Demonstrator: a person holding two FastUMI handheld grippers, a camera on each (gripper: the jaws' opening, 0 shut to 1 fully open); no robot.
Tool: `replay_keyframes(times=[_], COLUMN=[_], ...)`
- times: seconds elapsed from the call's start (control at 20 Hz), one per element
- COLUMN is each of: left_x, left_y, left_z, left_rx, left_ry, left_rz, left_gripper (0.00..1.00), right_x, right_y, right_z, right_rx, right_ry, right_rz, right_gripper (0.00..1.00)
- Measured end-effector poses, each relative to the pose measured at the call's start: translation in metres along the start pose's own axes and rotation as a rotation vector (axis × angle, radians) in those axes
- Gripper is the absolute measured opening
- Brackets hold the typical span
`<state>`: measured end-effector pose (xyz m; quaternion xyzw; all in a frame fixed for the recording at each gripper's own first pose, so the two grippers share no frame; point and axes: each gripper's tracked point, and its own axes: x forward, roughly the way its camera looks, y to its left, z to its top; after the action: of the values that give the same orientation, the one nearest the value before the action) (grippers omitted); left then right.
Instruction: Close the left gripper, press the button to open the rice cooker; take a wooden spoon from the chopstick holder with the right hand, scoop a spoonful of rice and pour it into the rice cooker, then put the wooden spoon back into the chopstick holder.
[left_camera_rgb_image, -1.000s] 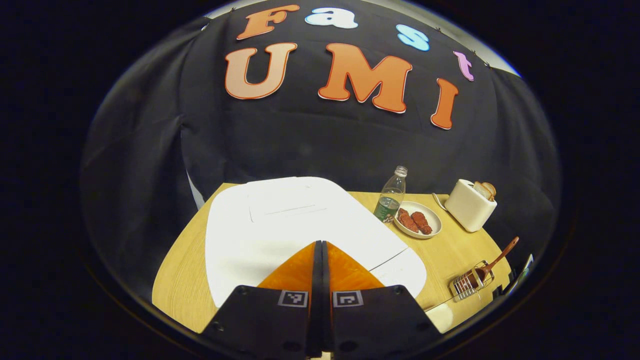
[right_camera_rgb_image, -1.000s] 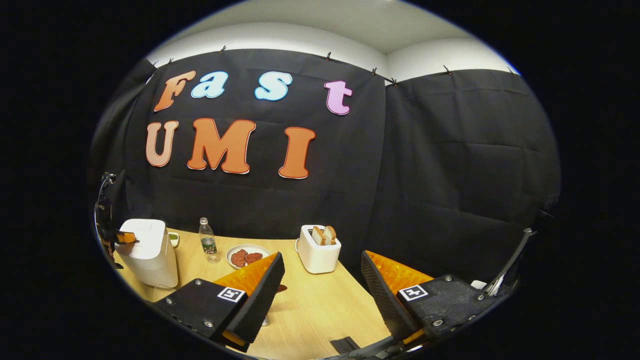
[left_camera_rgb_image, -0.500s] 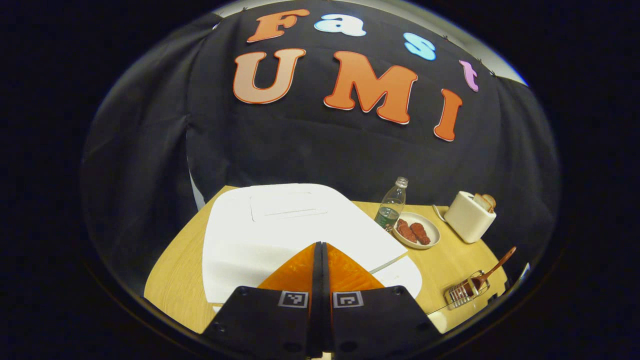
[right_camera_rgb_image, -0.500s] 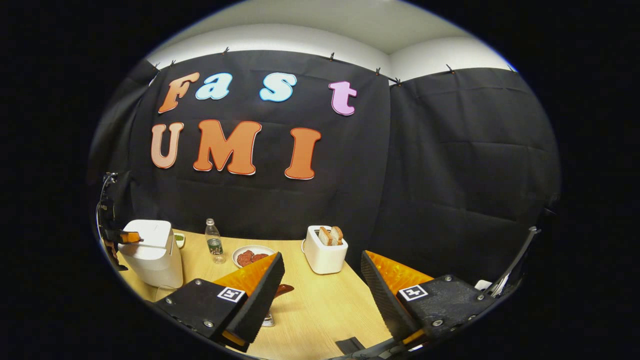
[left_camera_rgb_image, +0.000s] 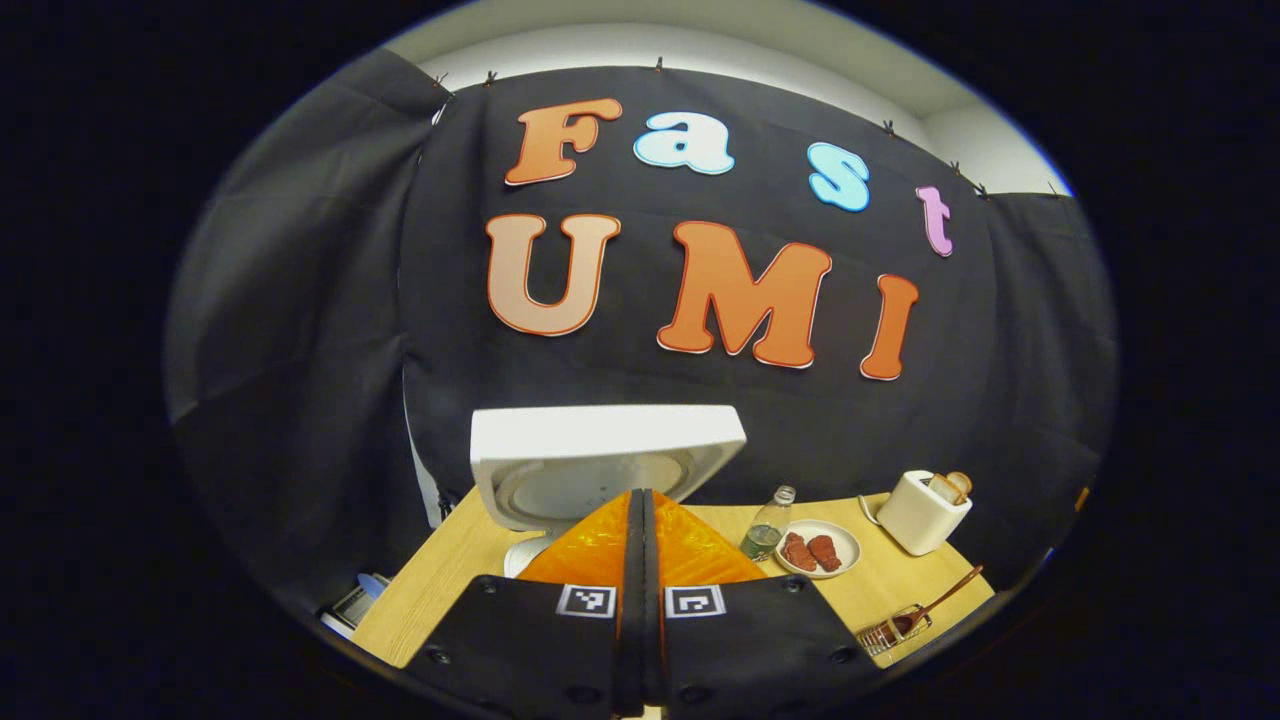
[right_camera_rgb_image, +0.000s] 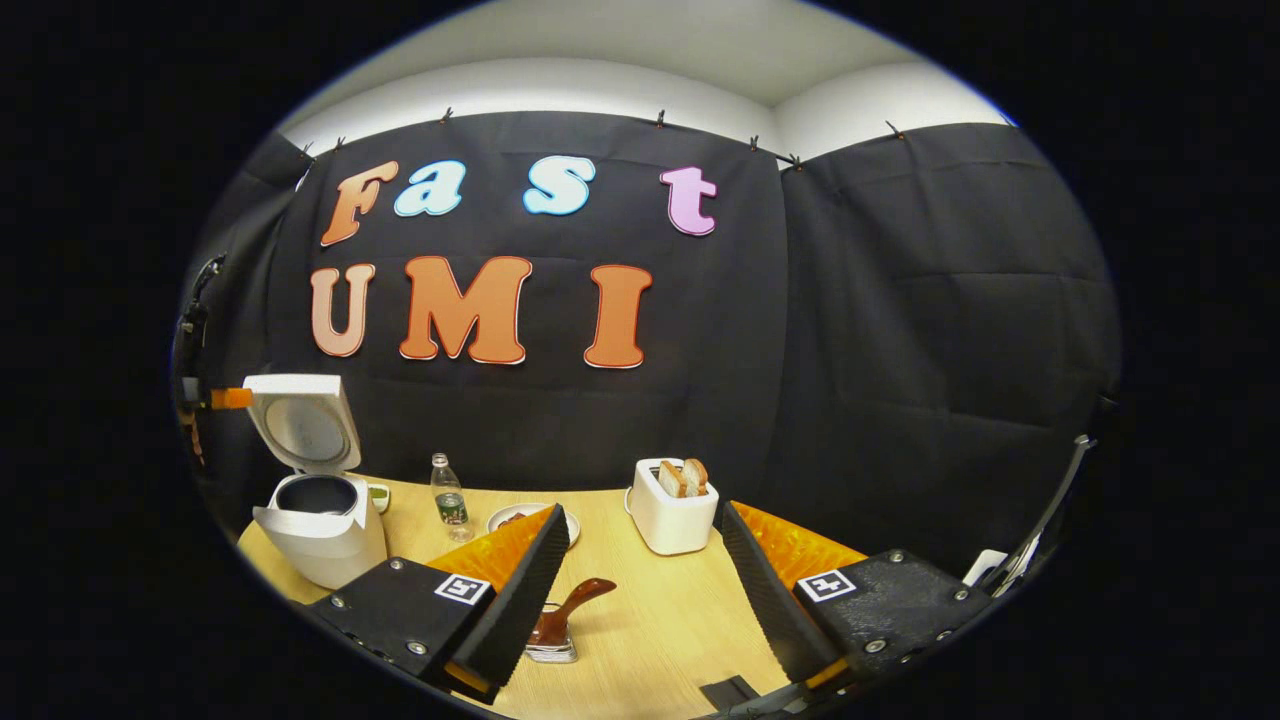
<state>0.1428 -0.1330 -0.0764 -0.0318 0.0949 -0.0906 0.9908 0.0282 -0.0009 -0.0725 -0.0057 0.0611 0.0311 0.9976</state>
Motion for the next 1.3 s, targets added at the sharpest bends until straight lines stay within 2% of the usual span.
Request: replay_keyframes(times=[0.3,0.55,0.7,0.75,0.8,0.85,1.0,1.05,1.15,1.3], left_x=[-0.036,-0.059,-0.074,-0.082,-0.088,-0.093,-0.106,-0.108,-0.115,-0.128], left_y=[0.018,0.033,0.045,0.046,0.046,0.047,0.052,0.05,0.051,0.064], left_z=[0.005,-0.001,0.015,0.021,0.023,0.025,0.035,0.035,0.03,0.034], left_rx=[0.025,0.0,0.021,0.031,0.036,0.039,0.028,0.021,0.021,0.047], left_ry=[-0.01,0.004,-0.062,-0.083,-0.099,-0.106,-0.135,-0.142,-0.134,-0.157], left_rz=[0.033,0.067,0.098,0.102,0.102,0.105,0.117,0.113,0.118,0.175], left_gripper=[0.04,0.06,0.05,0.25,0.37,0.44,0.4,0.46,1.0,0.98], right_x=[0.002,0.009,0.022,0.026,0.032,0.037,0.056,0.062,0.075,0.092], right_y=[0.012,0.013,0.018,0.019,0.021,0.023,0.032,0.034,0.037,0.042], right_z=[-0.007,-0.013,-0.027,-0.033,-0.041,-0.047,-0.077,-0.088,-0.112,-0.142], right_rx=[0.027,0.013,0.025,0.033,0.044,0.056,0.097,0.116,0.157,0.211], right_ry=[0.011,-0.008,0.01,0.024,0.039,0.054,0.12,0.149,0.21,0.277], right_rz=[0.024,0.028,0.044,0.051,0.059,0.068,0.093,0.098,0.106,0.113], right_gripper=[0.96,0.96,0.96,0.96,0.96,0.96,0.96,0.96,0.96,0.96])
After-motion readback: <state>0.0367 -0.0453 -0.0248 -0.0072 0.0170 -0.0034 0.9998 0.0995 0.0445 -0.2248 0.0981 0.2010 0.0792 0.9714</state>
